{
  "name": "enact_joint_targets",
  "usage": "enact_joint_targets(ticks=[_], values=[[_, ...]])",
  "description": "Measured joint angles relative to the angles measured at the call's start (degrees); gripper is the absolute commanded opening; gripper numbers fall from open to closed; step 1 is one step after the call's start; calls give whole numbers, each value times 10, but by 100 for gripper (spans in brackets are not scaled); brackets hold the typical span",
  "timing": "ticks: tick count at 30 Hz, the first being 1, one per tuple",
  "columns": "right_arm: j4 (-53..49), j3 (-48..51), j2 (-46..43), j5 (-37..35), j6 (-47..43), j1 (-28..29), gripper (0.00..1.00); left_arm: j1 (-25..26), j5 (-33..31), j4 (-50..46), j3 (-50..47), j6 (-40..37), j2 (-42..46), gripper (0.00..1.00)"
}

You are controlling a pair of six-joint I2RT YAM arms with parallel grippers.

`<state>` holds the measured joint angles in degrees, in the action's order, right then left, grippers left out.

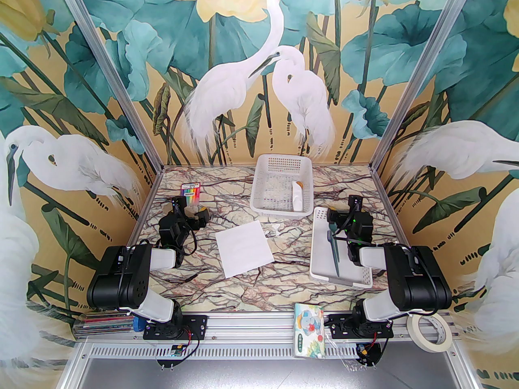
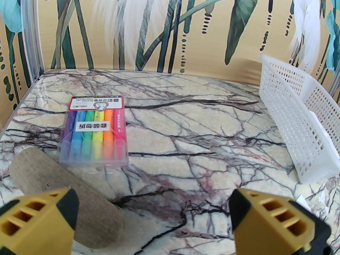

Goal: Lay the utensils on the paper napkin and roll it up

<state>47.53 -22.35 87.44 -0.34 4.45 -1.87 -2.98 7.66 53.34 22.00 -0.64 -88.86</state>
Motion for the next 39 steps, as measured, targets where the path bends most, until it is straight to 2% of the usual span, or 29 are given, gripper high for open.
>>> enact_joint_targets(ticks=[25,29,33,36,39], values=[[-21,-6,-6,-2,0,0,99,0,-6,0,0,5,0,99],[-98,-21,-72,-2,1,0,99,0,-24,-19,-2,11,24,100],[-184,-45,-172,-3,10,0,99,0,-33,-80,-2,15,117,99],[-251,-61,-253,-2,37,0,99,0,-41,-171,26,47,198,99],[-329,-80,-324,3,79,0,99,0,-29,-298,101,109,249,100]])
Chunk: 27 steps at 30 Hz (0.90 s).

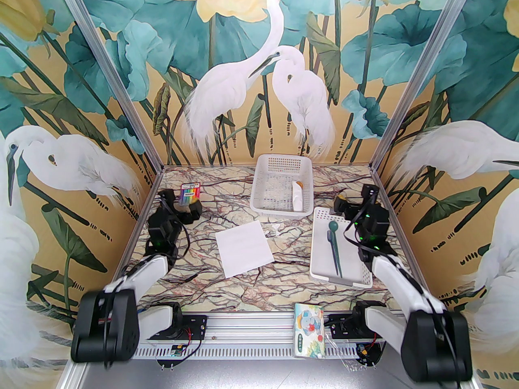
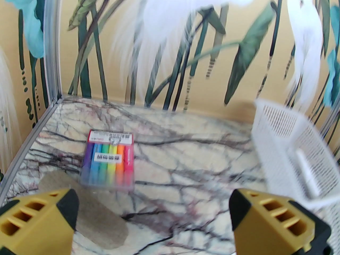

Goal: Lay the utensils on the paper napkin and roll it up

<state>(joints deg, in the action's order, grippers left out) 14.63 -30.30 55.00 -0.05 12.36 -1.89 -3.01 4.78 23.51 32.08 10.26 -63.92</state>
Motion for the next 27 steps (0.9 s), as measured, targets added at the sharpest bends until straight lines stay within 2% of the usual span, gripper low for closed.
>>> enact_joint_targets(ticks=[3,6,9,11,13,16,20,27], values=[[-89,-29,-53,25,57,0,99,0,41,-97,66,73,26,99],[-176,-67,-76,67,104,0,99,12,90,-177,83,152,47,99],[-255,-105,-74,106,136,5,99,67,110,-268,77,206,61,99],[-304,-124,-64,129,151,16,99,125,116,-322,67,239,68,99],[-335,-131,-52,144,160,30,99,166,121,-347,53,268,70,99],[-371,-131,-28,151,172,58,99,217,124,-354,31,312,57,98],[-389,-126,3,148,188,105,99,280,127,-341,21,359,-6,97],[-400,-125,38,122,194,147,99,316,120,-323,10,400,-80,97]])
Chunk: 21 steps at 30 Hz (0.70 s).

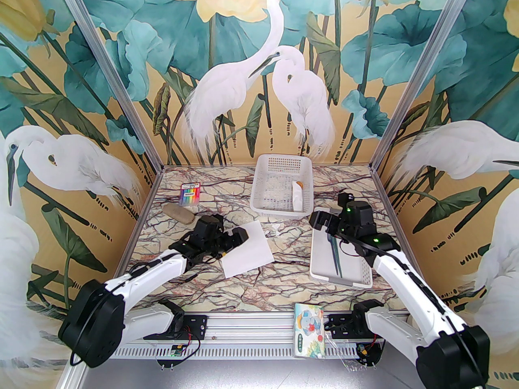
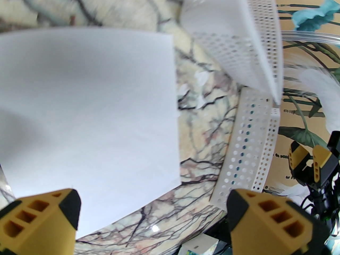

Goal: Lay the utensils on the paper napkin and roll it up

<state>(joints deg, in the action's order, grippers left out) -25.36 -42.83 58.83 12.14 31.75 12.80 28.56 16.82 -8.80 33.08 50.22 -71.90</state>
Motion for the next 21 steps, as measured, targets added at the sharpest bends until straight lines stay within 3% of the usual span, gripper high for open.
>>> enact_joint_targets(ticks=[21], values=[[-45,5,21,-64,-24,10,99,35,-32,-1,8,-25,-81,97]])
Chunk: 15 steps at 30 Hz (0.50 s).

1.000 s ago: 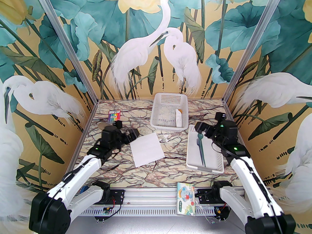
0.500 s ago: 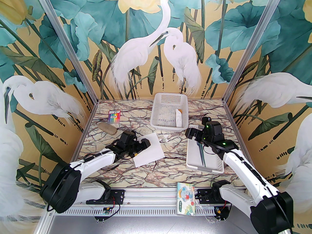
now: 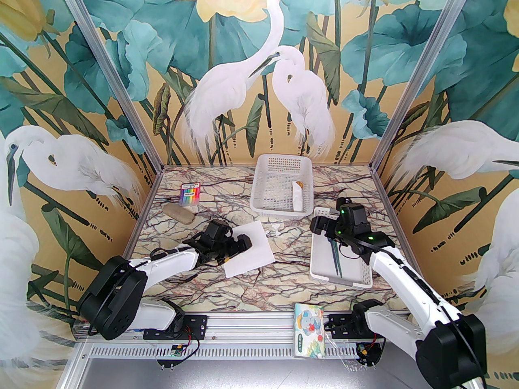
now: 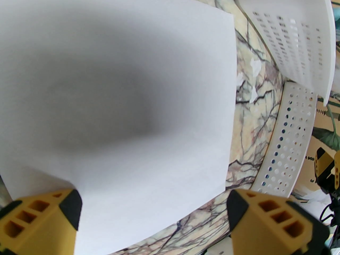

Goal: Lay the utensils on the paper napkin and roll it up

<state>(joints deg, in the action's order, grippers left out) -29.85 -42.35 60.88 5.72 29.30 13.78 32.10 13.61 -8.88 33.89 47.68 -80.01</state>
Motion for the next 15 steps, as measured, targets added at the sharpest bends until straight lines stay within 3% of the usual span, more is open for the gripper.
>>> enact_joint_targets(ticks=[7,15], values=[[-11,0,6,-2,-20,3,99,43,-6,-2,3,-24,-6,97],[-26,-2,10,-11,-47,4,99,53,-6,-40,37,-101,-30,97]])
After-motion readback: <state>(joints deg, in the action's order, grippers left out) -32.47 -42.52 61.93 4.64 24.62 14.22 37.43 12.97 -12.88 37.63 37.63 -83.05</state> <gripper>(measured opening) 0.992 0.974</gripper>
